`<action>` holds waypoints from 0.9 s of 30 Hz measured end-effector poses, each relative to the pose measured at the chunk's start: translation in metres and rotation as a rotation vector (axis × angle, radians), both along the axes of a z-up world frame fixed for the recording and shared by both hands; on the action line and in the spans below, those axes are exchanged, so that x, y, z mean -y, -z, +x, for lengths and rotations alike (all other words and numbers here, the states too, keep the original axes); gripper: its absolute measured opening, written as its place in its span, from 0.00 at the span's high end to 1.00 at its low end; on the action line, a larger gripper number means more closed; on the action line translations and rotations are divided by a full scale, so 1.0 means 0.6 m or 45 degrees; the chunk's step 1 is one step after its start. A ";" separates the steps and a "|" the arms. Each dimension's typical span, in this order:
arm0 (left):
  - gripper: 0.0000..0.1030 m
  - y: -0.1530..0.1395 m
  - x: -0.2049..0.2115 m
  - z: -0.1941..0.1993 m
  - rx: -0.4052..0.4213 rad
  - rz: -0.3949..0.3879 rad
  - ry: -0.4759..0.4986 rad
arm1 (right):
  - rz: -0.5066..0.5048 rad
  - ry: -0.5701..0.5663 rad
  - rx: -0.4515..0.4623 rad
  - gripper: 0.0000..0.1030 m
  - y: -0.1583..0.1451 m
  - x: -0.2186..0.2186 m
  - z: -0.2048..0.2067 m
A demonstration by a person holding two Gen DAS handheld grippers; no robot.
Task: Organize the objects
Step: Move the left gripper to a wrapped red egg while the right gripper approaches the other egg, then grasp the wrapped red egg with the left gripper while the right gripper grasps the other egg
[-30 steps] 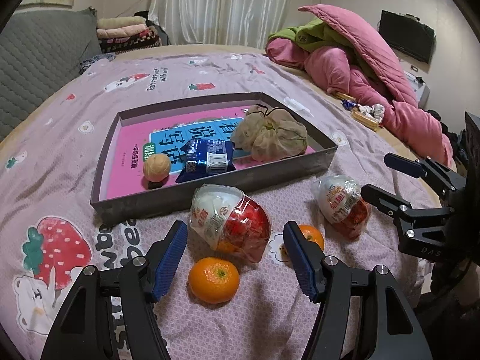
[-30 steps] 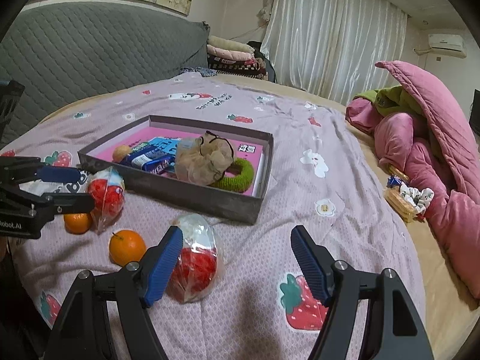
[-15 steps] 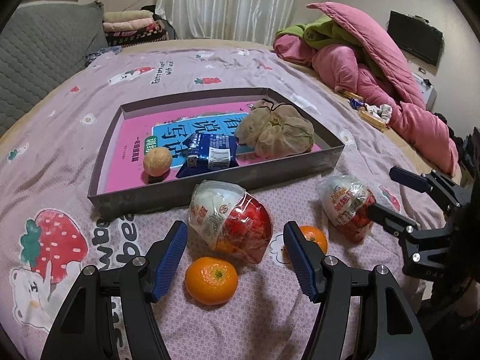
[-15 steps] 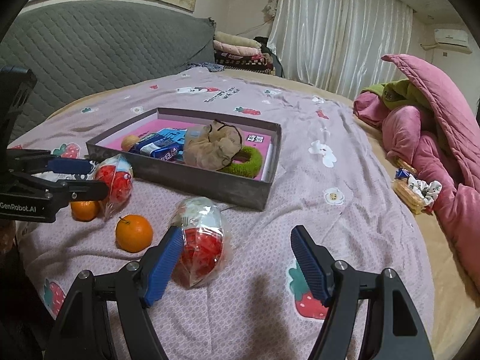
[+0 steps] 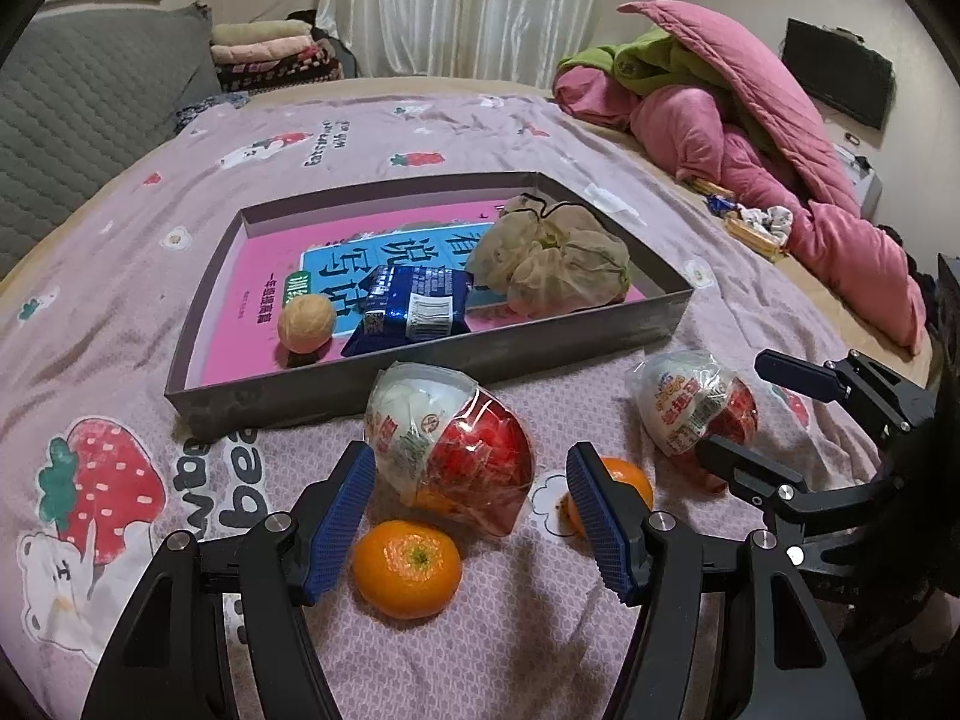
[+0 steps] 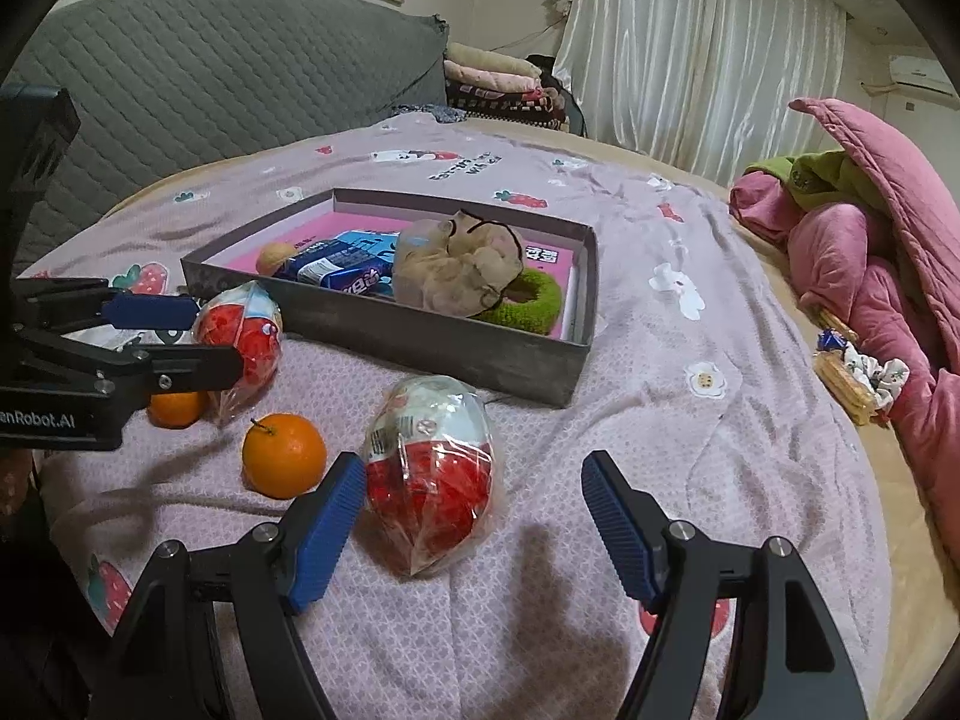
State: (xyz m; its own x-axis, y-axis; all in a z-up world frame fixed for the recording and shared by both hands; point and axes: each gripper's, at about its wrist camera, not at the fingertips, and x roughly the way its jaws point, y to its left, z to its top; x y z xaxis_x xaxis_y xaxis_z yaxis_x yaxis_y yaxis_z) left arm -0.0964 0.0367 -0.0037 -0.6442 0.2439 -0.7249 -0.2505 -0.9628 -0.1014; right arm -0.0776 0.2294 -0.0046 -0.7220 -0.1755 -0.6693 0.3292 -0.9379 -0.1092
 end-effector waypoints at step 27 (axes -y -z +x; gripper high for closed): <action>0.34 0.034 -0.012 -0.049 0.108 -0.007 -0.185 | -0.124 0.036 0.125 0.48 0.016 0.011 -0.045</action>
State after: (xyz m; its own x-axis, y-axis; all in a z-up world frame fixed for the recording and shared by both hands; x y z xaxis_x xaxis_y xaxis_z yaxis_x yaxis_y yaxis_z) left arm -0.1255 0.0437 -0.0241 -0.6087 0.1486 -0.7793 -0.0992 -0.9889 -0.1111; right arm -0.1045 0.2231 -0.0140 -0.6596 -0.2239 -0.7175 0.3072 -0.9515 0.0145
